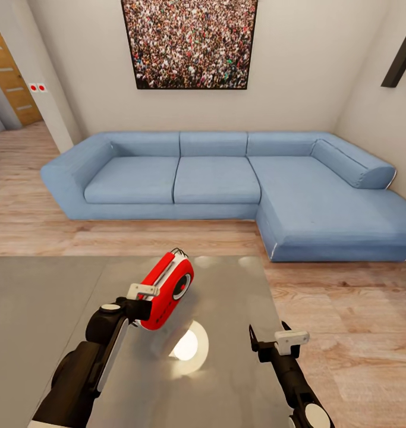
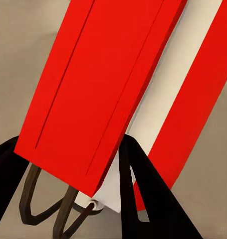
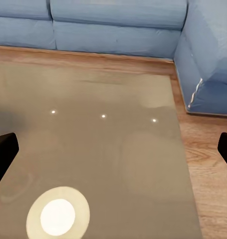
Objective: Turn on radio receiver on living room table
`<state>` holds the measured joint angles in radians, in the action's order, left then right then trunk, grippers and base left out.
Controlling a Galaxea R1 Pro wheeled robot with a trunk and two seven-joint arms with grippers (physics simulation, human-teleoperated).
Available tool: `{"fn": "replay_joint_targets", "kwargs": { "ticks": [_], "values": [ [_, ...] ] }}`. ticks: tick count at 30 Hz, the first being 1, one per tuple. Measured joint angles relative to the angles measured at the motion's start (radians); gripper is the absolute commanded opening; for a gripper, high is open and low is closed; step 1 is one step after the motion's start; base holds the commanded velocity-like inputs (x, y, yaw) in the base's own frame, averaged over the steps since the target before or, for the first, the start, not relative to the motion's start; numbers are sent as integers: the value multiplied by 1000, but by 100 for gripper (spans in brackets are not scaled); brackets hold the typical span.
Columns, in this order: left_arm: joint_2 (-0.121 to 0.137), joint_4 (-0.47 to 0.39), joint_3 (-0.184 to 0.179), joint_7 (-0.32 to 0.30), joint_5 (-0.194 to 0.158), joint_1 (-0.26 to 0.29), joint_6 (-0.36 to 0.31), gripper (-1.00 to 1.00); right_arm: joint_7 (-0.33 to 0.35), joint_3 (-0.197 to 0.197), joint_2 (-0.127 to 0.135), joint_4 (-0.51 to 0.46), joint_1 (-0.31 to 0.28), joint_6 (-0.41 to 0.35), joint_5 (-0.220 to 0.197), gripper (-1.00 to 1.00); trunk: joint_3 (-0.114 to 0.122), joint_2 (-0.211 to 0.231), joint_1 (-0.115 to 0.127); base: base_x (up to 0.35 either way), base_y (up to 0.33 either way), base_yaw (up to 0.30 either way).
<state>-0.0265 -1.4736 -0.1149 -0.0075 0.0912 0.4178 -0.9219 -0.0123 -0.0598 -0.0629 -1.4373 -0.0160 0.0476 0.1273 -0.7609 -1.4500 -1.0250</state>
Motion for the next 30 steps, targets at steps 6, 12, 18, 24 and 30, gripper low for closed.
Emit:
{"fn": "replay_joint_targets", "kwargs": {
  "ticks": [6, 12, 18, 24, 30],
  "values": [
    [0, 2, -1, 0, 0, 0, 0, -100, 0, 0, 0, 0, 0, 0, 0, 100, 9, 0, 0, 0, 0, 0],
    [0, 3, -2, 0, -1, 0, 0, -100, 0, 0, 0, 0, 0, 0, 0, 100, 19, 0, 0, 0, 0, 0],
    [0, 4, -2, 0, -2, 0, 0, -100, 0, 0, 0, 0, 0, 0, 0, 100, 28, 0, 0, 0, 0, 0],
    [0, 4, -2, 0, -1, 0, 0, -100, 0, 0, 0, 0, 0, 0, 0, 100, 36, 0, 0, 0, 0, 0],
    [0, 4, -2, 0, -1, 1, 0, -100, 0, 0, 0, 0, 0, 0, 0, 100, 44, 0, 0, 0, 0, 0]
  ]
}}
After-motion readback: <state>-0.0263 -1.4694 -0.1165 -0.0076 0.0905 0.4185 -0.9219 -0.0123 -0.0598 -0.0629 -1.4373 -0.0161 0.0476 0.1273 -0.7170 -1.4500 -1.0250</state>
